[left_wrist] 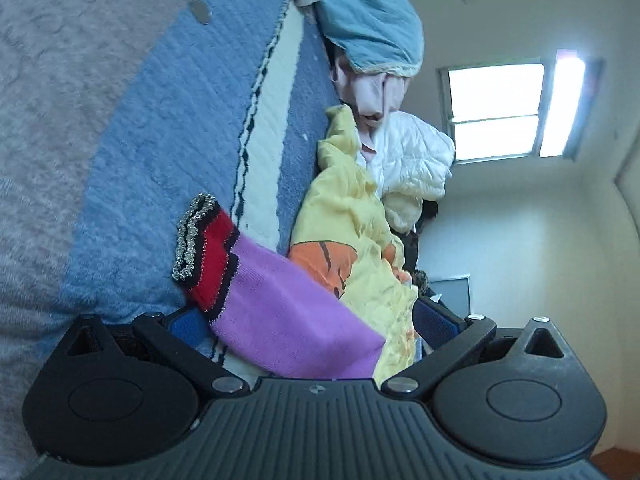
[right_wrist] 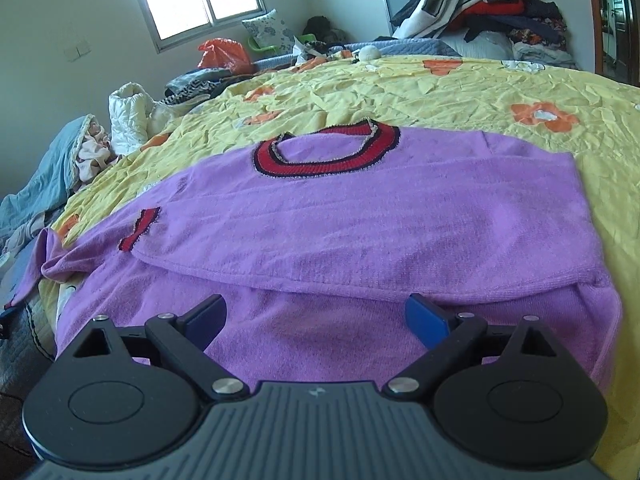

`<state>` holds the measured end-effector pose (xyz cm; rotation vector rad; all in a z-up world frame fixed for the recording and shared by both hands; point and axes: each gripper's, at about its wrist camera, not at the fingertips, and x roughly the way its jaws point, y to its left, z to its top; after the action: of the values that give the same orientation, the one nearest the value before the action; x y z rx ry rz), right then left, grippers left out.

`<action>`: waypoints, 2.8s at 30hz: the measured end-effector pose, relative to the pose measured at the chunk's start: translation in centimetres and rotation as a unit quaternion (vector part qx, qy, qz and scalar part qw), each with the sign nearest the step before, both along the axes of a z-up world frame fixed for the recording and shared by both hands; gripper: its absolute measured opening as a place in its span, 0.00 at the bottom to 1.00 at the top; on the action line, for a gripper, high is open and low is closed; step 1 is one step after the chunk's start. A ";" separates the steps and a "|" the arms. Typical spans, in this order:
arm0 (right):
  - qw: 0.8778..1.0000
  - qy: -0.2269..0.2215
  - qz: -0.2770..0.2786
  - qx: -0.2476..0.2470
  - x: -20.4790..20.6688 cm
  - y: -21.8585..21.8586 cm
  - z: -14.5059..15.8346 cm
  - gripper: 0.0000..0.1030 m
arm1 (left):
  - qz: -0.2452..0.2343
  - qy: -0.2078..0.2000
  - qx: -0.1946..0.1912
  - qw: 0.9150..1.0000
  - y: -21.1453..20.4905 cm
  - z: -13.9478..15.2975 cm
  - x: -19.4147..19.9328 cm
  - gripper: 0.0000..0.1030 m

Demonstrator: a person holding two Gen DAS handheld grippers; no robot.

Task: Fold small clothes
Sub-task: 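Grasp the other sleeve's red cuff hanging off the bed with the left gripper, then lift the held sleeve up off the bed edge with the left gripper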

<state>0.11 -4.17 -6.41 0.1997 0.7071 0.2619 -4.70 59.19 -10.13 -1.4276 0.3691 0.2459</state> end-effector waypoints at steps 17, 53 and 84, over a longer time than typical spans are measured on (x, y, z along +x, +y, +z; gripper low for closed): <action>1.000 -0.001 -0.002 0.010 0.1 -0.1 -0.3 0.95 | -0.025 0.014 0.050 0.998 5.3 2.7 -0.1 0.00; 1.000 0.002 0.012 0.011 -0.1 0.2 -0.4 0.98 | -0.070 0.160 -0.015 0.985 8.9 1.8 -7.6 0.67; 0.999 0.001 0.026 0.023 0.2 0.3 -0.4 1.00 | -0.055 0.129 0.215 0.966 9.4 5.7 -13.0 0.80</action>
<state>0.34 -3.85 -6.82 0.2261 0.7094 0.3284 -17.70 68.61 -4.45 -0.9447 0.5683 0.3969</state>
